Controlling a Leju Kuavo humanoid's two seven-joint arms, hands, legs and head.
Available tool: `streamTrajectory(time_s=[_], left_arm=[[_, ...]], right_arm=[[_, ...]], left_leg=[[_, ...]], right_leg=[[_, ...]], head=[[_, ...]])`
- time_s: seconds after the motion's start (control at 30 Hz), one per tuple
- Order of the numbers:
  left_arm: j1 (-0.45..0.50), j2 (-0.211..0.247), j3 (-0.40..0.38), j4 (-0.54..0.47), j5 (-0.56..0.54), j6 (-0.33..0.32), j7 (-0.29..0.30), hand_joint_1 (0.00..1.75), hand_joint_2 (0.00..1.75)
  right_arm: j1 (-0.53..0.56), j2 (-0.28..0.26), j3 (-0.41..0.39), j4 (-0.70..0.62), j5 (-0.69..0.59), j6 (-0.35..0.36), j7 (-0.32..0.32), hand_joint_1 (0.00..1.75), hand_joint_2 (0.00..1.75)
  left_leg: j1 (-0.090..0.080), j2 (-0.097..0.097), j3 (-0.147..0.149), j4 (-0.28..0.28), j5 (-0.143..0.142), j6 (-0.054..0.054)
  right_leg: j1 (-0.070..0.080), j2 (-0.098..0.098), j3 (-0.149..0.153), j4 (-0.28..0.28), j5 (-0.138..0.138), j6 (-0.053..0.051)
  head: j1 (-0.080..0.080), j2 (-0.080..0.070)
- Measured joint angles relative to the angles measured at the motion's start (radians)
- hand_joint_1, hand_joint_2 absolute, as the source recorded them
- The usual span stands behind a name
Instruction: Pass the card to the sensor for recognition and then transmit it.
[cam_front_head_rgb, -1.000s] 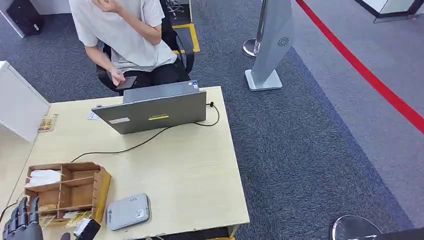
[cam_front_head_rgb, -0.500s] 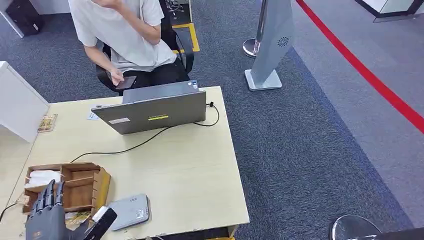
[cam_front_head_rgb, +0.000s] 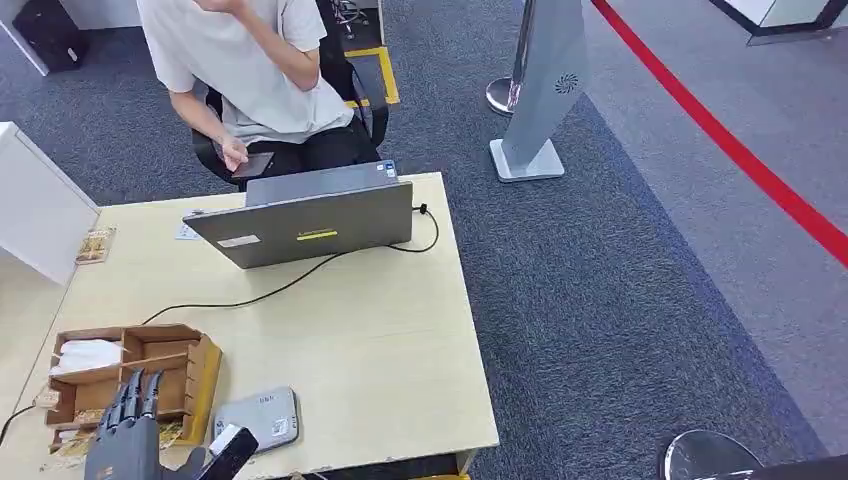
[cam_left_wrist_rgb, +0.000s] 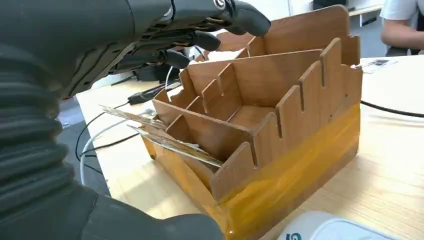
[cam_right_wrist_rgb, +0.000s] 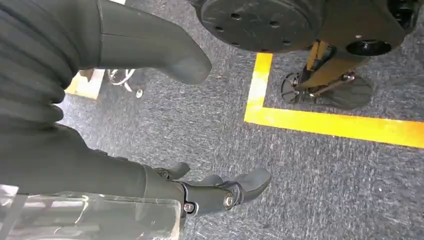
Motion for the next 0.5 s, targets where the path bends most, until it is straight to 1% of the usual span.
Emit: streamTrajectory(time_s=[0.33,0.43,0.5], left_arm=[[0.007,0.025,-0.034,-0.013,0.016,0.001,0.013,0.0,1.75],[0.011,0.028,-0.037,-0.023,0.015,-0.005,0.028,0.0,1.75],[0.017,0.029,-0.037,-0.038,0.009,-0.021,0.042,0.0,1.75]], right_arm=[[0.002,0.0,0.0,-0.01,-0.017,-0.003,0.015,0.0,1.75],[0.002,0.0,0.0,-0.011,-0.023,-0.006,0.018,0.0,1.75],[0.003,0.0,0.0,-0.014,-0.032,-0.012,0.025,0.0,1.75]], left_leg=[[0.0,0.0,0.0,0.0,0.0,0.0],[0.0,0.0,0.0,0.0,0.0,0.0],[0.0,0.0,0.0,0.0,0.0,0.0]], right_leg=[[0.0,0.0,0.0,0.0,0.0,0.0],[0.0,0.0,0.0,0.0,0.0,0.0],[0.0,0.0,0.0,0.0,0.0,0.0]], head=[[0.0,0.0],[0.0,0.0],[0.0,0.0]])
